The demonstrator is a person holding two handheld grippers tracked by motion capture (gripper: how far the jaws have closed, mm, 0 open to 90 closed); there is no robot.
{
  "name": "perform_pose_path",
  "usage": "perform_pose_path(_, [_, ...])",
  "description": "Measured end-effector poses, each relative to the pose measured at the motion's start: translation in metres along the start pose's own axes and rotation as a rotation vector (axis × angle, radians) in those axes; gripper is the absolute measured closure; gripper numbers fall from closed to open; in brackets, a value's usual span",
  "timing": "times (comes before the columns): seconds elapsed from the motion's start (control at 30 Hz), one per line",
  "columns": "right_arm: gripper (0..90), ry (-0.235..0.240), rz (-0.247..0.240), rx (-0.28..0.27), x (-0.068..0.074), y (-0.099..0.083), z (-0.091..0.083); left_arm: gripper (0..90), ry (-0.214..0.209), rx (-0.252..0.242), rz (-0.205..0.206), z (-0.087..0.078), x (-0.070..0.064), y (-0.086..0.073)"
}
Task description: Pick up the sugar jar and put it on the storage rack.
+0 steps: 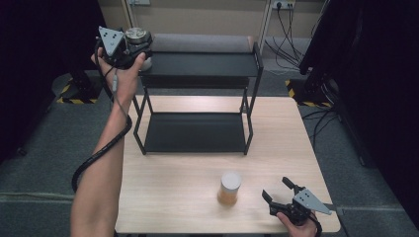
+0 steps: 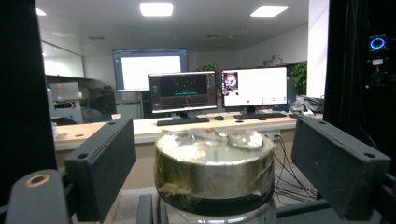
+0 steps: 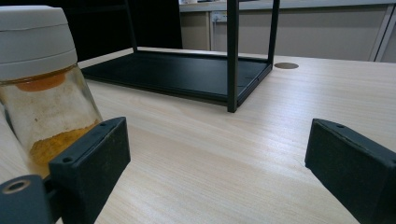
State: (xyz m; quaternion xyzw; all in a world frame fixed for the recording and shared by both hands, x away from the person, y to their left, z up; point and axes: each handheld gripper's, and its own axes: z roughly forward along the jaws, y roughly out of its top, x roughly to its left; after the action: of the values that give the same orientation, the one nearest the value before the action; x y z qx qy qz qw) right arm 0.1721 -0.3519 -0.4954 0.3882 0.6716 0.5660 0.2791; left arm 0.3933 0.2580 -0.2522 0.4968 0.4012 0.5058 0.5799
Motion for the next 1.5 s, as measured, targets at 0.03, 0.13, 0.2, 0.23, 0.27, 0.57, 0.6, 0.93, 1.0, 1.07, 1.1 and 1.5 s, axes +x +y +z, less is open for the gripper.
perform_pose_path(0.03, [7.0, 0.000, -0.001, 0.000, 0.000, 0.000, 0.000, 12.2, 0.001, -0.002, -0.003, -0.001, 0.000, 0.001])
perform_pose_path(0.13, [6.9, -0.001, -0.001, 0.000, 0.000, 0.000, 0.000, 11.5, 0.004, -0.006, -0.002, -0.007, 0.000, 0.003])
perform_pose_path(0.2, [6.9, -0.001, 0.000, 0.000, 0.000, 0.000, 0.000, 11.5, -0.001, -0.014, 0.002, -0.012, 0.000, 0.004])
perform_pose_path(0.23, [6.9, -0.001, 0.000, 0.000, 0.000, 0.000, 0.000, 11.6, -0.004, -0.018, 0.005, -0.014, 0.000, 0.005])
perform_pose_path(0.27, [6.9, -0.001, 0.000, 0.001, 0.000, 0.000, 0.000, 11.6, -0.008, -0.024, 0.006, -0.017, 0.001, 0.005])
perform_pose_path(0.57, [6.9, -0.003, -0.002, 0.001, 0.001, 0.000, 0.000, 11.7, -0.022, -0.041, 0.005, -0.039, 0.001, 0.000])
perform_pose_path(0.6, [6.9, -0.003, -0.003, 0.001, 0.001, 0.000, 0.000, 11.7, -0.026, -0.044, -0.002, -0.041, 0.001, -0.001])
perform_pose_path(0.93, [6.9, -0.004, -0.005, 0.000, 0.001, 0.000, 0.000, 11.6, -0.042, -0.050, 0.010, -0.065, 0.001, -0.013])
perform_pose_path(1.0, [6.9, -0.003, -0.005, 0.001, 0.001, 0.000, 0.000, 11.6, -0.045, -0.052, 0.010, -0.070, 0.001, -0.017])
perform_pose_path(1.07, [6.9, -0.004, -0.007, 0.001, 0.001, 0.000, 0.000, 11.6, -0.049, -0.052, 0.007, -0.075, 0.002, -0.021])
perform_pose_path(1.1, [6.9, -0.004, -0.008, 0.001, 0.001, 0.000, 0.000, 11.6, -0.051, -0.051, 0.011, -0.078, 0.002, -0.022])
perform_pose_path(1.5, [6.8, -0.003, -0.010, 0.001, 0.001, 0.000, 0.000, 11.6, -0.073, -0.044, 0.026, -0.100, 0.001, -0.038])
